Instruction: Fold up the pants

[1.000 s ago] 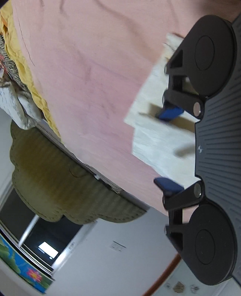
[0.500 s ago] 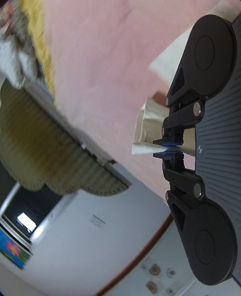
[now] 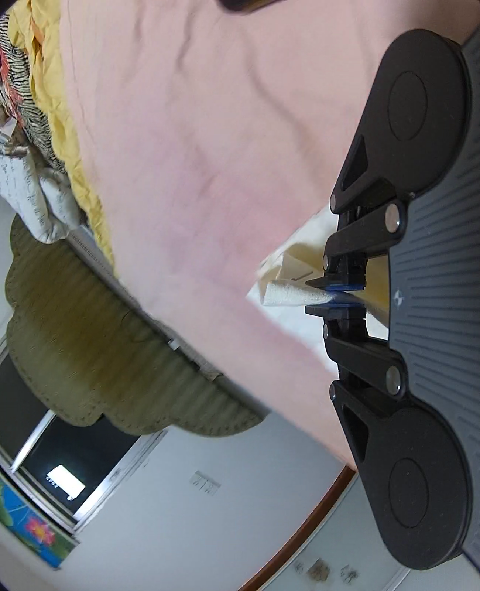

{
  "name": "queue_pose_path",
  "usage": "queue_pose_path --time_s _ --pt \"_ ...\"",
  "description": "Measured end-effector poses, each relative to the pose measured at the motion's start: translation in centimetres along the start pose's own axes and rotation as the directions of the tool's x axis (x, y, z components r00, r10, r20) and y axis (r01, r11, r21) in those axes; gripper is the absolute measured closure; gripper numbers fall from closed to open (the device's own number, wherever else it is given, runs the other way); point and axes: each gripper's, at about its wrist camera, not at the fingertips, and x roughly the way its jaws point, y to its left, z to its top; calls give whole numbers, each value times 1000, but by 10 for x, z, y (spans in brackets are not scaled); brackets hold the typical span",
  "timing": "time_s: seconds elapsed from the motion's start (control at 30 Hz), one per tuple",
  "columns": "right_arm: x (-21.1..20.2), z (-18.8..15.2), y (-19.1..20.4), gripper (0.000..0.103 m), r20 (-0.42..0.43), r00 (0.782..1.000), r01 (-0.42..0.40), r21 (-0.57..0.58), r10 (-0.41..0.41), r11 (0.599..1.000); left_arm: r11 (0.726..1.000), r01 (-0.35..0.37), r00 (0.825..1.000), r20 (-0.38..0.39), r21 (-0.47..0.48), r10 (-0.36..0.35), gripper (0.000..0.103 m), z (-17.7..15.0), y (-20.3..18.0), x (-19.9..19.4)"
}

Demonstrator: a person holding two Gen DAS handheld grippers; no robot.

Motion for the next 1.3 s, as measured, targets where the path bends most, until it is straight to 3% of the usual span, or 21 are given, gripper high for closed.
queue_pose_path --time_s 0.13,0.23,0.3,0.33,0.37,0.4,0.43,0.5,0.53,0.57,0.63,0.73,0.83,1.03,1.3 --pt "16 17 38 97 -26 998 -50 -64 48 997 995 0 1000 -20 -104 -2 97 1 21 4" --pt "30 37 97 97 -14 989 -149 -172 149 974 973 -105 994 3 -206 108 97 6 38 -1" --pt "16 44 129 97 44 951 -288 -223 305 931 934 -180 980 28 -309 198 96 12 52 -7" --pt "1 45 139 97 86 910 -374 -250 405 893 908 -219 968 39 -359 249 92 16 58 -12" --pt "-11 44 142 97 120 877 -420 -280 465 863 889 -246 957 50 -385 286 90 20 63 -16" --pt "-22 42 141 97 146 867 -415 -316 476 853 884 -256 952 59 -390 302 90 22 64 -18" --pt "-30 37 133 97 162 887 -359 -344 432 867 898 -253 955 57 -359 292 92 25 62 -18" --pt "-25 30 97 97 129 964 -182 -322 234 929 962 -196 980 -11 -191 197 93 25 45 -5" --pt "-18 25 71 97 92 990 -80 -269 108 960 981 -144 989 -44 -132 139 89 19 36 1" --pt "-14 20 42 97 49 999 -14 -196 24 980 990 -92 994 -61 -105 86 89 12 28 3" --pt "-18 2 -2 97 2 999 32 -89 -32 995 997 -73 995 -65 -28 71 89 1 12 3" --pt "-25 -17 -25 97 -10 997 71 -88 -73 994 996 -88 995 -46 25 89 91 -3 7 1" --pt "-27 -20 -23 97 -7 997 71 -105 -72 992 998 -60 996 -67 -6 59 90 -3 12 3" --pt "-16 -11 1 97 0 995 100 -191 -102 976 998 -68 996 -53 6 68 91 -11 11 -2" --pt "-22 -17 -7 97 -14 996 88 -155 -92 984 997 -66 996 -55 35 68 92 -10 12 0"
